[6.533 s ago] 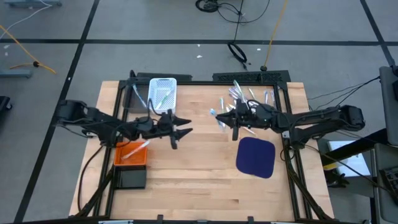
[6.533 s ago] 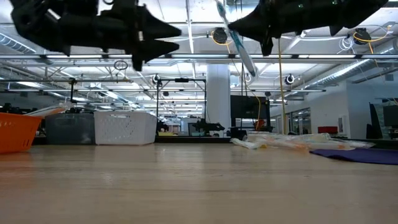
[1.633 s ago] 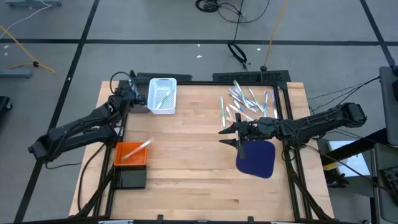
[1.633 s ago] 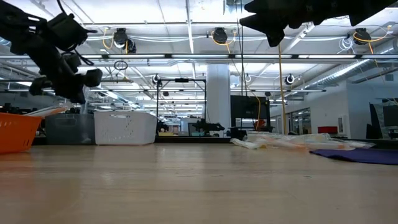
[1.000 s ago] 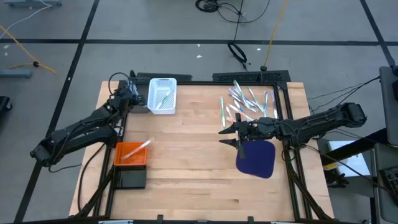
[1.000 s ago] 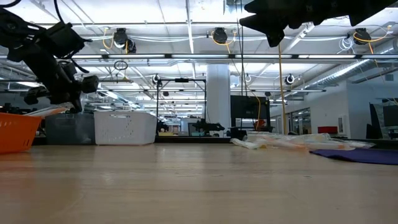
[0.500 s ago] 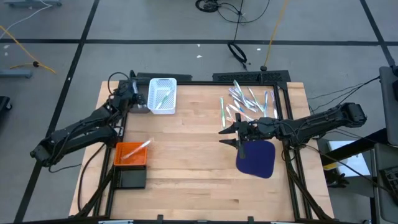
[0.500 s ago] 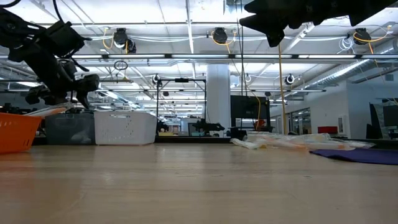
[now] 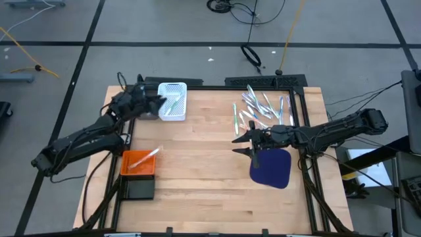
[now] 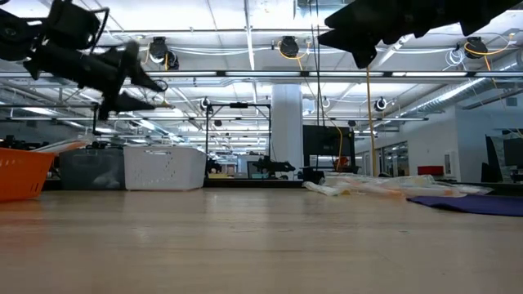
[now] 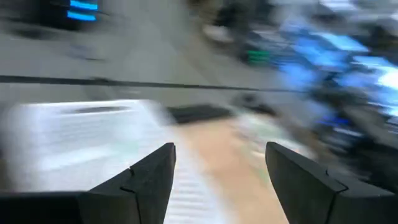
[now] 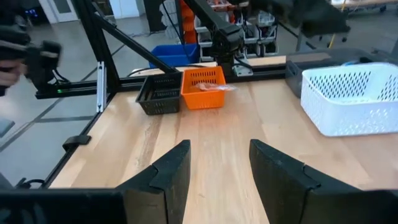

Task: Pick & Place Toothbrushes
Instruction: Put the orange toothbrush into the orange bin

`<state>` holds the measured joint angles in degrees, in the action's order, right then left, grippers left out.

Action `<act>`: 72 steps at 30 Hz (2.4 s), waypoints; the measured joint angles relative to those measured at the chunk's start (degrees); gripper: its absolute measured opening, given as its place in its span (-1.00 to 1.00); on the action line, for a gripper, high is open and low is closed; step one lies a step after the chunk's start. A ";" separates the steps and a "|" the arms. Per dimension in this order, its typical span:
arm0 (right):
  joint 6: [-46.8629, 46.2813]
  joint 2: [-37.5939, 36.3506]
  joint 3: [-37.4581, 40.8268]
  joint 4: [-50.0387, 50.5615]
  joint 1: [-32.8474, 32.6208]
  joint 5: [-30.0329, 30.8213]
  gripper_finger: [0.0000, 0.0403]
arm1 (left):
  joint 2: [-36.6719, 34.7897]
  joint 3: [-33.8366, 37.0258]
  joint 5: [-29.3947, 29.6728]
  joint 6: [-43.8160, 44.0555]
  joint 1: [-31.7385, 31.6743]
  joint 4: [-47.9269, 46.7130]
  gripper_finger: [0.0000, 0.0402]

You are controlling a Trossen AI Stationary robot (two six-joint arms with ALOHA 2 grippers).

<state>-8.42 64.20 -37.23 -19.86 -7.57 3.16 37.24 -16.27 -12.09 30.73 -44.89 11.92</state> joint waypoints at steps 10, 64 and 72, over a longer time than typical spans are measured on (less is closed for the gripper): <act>1.49 0.00 0.00 5.46 2.26 10.41 -0.23 | 0.26 0.00 2.72 -3.21 23.60 5.57 0.26; -11.21 0.98 8.31 43.60 30.86 11.04 -0.23 | 37.81 -7.82 21.21 -16.01 51.28 35.04 0.26; -11.48 0.98 8.96 42.99 30.86 10.13 -0.50 | 37.81 -7.82 21.24 -15.86 51.28 35.00 0.26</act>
<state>-19.90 65.19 -28.27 23.13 23.29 13.29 75.05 -24.10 9.15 14.87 6.39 46.92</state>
